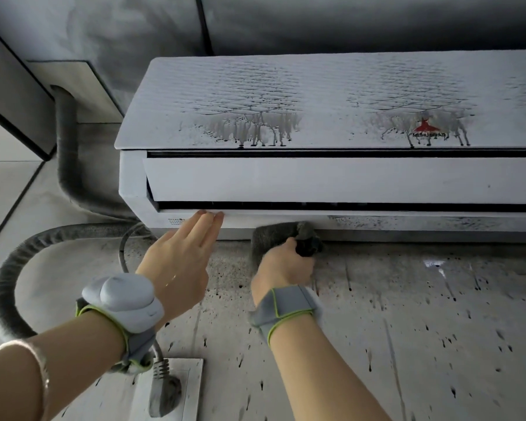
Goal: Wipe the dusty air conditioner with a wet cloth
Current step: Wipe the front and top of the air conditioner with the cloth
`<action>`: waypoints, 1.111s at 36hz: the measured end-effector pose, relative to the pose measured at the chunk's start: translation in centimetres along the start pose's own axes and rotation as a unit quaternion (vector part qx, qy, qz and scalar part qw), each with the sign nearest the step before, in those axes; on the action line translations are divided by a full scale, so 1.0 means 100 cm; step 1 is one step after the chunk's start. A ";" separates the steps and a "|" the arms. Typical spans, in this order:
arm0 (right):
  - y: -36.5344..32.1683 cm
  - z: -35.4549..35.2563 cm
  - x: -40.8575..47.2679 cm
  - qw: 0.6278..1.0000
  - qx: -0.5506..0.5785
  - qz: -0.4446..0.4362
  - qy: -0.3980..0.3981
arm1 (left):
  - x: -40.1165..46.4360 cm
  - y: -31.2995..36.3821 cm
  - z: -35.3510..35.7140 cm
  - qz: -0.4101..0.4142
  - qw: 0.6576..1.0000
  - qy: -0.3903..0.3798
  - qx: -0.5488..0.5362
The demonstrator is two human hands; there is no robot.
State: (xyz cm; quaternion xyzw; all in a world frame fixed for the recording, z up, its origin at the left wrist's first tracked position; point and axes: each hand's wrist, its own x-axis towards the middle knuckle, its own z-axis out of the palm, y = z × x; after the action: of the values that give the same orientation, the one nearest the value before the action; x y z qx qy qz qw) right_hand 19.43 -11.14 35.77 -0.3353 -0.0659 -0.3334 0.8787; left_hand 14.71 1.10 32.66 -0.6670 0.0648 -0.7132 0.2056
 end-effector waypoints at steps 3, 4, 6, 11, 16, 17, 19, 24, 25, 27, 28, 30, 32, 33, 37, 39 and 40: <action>-0.012 0.002 -0.009 0.996 0.032 0.069 -0.046 | -0.002 -0.001 0.000 0.001 1.000 0.005 0.002; -0.018 0.000 -0.010 0.993 0.048 0.090 -0.064 | -0.002 0.000 0.000 0.002 1.000 0.006 0.002; -0.023 -0.004 -0.016 0.986 0.082 0.095 -0.114 | -0.002 -0.001 0.000 0.004 1.000 0.013 0.003; -0.011 -0.008 -0.021 0.988 0.066 -0.026 -0.138 | -0.003 0.000 0.000 0.006 1.000 0.022 0.010; -0.021 -0.011 -0.003 0.990 0.045 -0.121 -0.051 | 0.001 0.003 0.000 -0.002 1.000 0.023 0.008; -0.023 -0.014 0.002 0.993 0.028 -0.111 -0.043 | 0.003 0.004 0.000 -0.003 1.000 0.021 0.012; -0.027 -0.020 0.017 0.997 0.004 -0.071 -0.027 | 0.004 0.005 0.000 -0.007 1.000 0.020 0.018; -0.040 -0.041 0.040 0.998 -0.005 0.005 -0.064 | 0.006 0.005 0.003 -0.008 0.999 0.023 0.026; -0.041 -0.044 0.040 0.997 -0.004 0.005 -0.073 | 0.006 0.006 0.002 -0.008 0.999 0.021 0.028; -0.043 -0.046 0.039 0.996 0.009 0.002 -0.093 | 0.007 0.007 0.003 -0.009 0.999 0.020 0.033; -0.045 -0.046 0.038 0.995 0.013 -0.003 -0.095 | 0.007 0.007 0.003 -0.009 0.999 0.021 0.035; -0.050 -0.046 0.038 0.996 0.018 -0.012 -0.091 | 0.006 0.008 0.003 -0.009 0.999 0.021 0.038; -0.052 -0.047 0.041 0.996 0.020 -0.022 -0.087 | 0.006 0.010 0.002 -0.015 0.999 0.022 0.038; -0.052 -0.049 0.043 0.996 0.015 -0.026 -0.085 | 0.006 0.010 0.001 -0.017 0.999 0.021 0.038; -0.050 -0.054 0.056 0.998 -0.028 -0.020 -0.057 | 0.007 0.010 -0.001 -0.012 0.998 0.021 0.052; -0.052 -0.057 0.061 0.998 0.013 0.007 -0.062 | 0.007 0.010 -0.002 -0.011 0.998 0.021 0.056; -0.052 -0.058 0.062 0.997 0.042 0.018 -0.067 | 0.007 0.010 -0.002 -0.010 0.998 0.020 0.058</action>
State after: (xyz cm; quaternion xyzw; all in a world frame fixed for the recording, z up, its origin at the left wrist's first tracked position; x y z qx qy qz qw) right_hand 20.26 -21.08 36.25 -0.3207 -0.1329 -0.2910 0.8915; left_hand 14.73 -0.11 32.93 -0.6405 0.0207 -0.7307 0.2354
